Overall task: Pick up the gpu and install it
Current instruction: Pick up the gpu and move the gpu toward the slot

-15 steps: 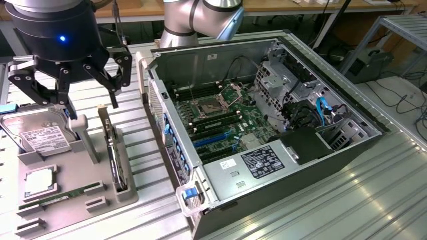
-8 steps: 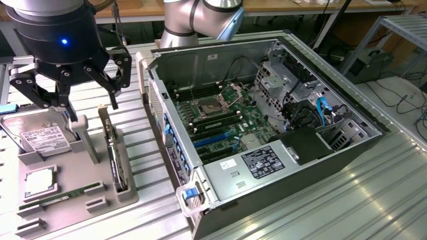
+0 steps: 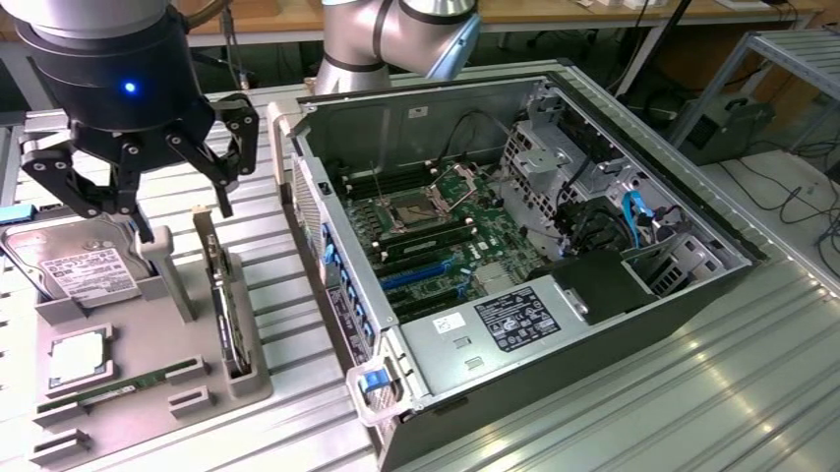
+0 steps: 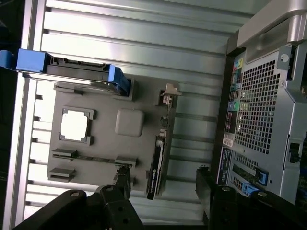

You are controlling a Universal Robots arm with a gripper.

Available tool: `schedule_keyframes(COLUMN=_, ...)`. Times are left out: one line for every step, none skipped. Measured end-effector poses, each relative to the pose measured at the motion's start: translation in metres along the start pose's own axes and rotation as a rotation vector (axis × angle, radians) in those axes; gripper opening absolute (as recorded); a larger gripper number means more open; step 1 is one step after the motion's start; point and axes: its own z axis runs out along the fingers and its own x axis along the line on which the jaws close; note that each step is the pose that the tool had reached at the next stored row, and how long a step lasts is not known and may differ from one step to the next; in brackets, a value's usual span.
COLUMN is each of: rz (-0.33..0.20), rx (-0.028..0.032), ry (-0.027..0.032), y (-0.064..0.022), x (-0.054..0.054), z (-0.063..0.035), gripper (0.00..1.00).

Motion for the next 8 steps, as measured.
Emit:
schedule_keyframes(rz=-0.003, rx=-0.0001, ry=0.0000, y=-0.0001, x=0.0000, z=0.0007, gripper=0.66)
schedule_keyframes(rz=-0.005, rx=-0.0001, ry=0.0001, y=-0.0003, x=0.0001, z=0.0014, gripper=0.66)
schedule_keyframes(rz=-0.007, rx=-0.0002, ry=0.0002, y=-0.0006, x=0.0001, z=0.0020, gripper=0.66)
schedule_keyframes(rz=-0.010, rx=-0.0003, ry=0.0003, y=-0.0009, x=0.0002, z=0.0029, gripper=0.66)
schedule_keyframes(rz=-0.012, rx=-0.0003, ry=0.0003, y=-0.0012, x=0.0002, z=0.0038, gripper=0.66)
schedule_keyframes(rz=-0.015, rx=-0.0003, ry=0.0004, y=-0.0015, x=0.0003, z=0.0048, gripper=0.66)
schedule_keyframes(rz=-0.017, rx=-0.0004, ry=0.0005, y=-0.0016, x=0.0004, z=0.0059, gripper=0.66)
schedule_keyframes(rz=-0.019, rx=-0.0005, ry=0.0006, y=-0.0018, x=0.0004, z=0.0070, gripper=0.66)
